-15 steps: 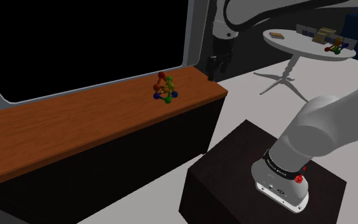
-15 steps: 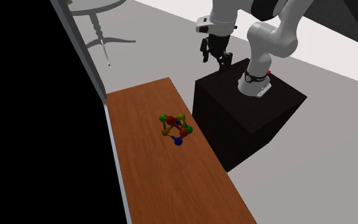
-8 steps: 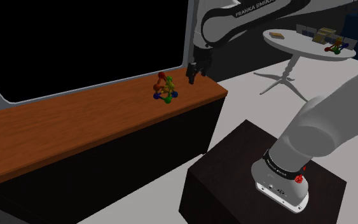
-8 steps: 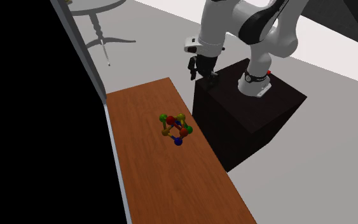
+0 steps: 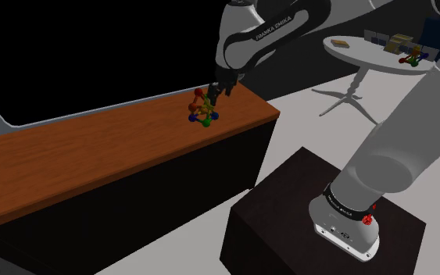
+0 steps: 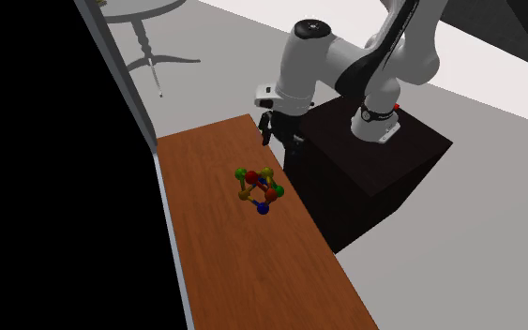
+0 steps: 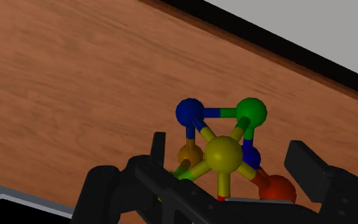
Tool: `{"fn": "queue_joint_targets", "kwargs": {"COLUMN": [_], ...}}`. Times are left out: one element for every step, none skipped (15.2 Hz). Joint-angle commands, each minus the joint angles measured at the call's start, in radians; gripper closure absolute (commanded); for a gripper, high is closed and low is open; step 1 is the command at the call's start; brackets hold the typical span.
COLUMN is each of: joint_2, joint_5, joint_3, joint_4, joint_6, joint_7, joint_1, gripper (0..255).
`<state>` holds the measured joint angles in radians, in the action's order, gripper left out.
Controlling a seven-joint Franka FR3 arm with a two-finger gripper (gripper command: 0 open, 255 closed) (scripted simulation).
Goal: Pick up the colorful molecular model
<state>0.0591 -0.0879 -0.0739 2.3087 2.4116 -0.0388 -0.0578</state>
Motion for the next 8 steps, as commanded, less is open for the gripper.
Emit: {"fn": "queue_joint_targets", "kwargs": {"joint_2": [-0.077,-0.111,-0.121,-0.129,-0.137,-0.146,-0.155,-0.164], "joint_5": [-0.018,-0.027,-0.03,-0.033,-0.036,-0.04,-0.043,-0.046], "joint_3": [-0.009,-0.011,-0.012,-0.011,-0.011,-0.01,-0.009,-0.009], "joint_4": [-0.05,-0.075,-0.083,-0.078,-0.074,-0.069,-0.065,-0.061], "joint_6": [0.053,0.074,0.08,0.093,0.106,0.119,0.131,0.144], "joint_7": [-0.019,-0.026,-0.028,-0.031,-0.033,-0.036,-0.039,-0.043], "joint_1": [-0.006,-0.009,-0.01,-0.01,-0.01,-0.011,-0.011,-0.011], "gripper": [0,0,0,0,0,0,0,0]}}
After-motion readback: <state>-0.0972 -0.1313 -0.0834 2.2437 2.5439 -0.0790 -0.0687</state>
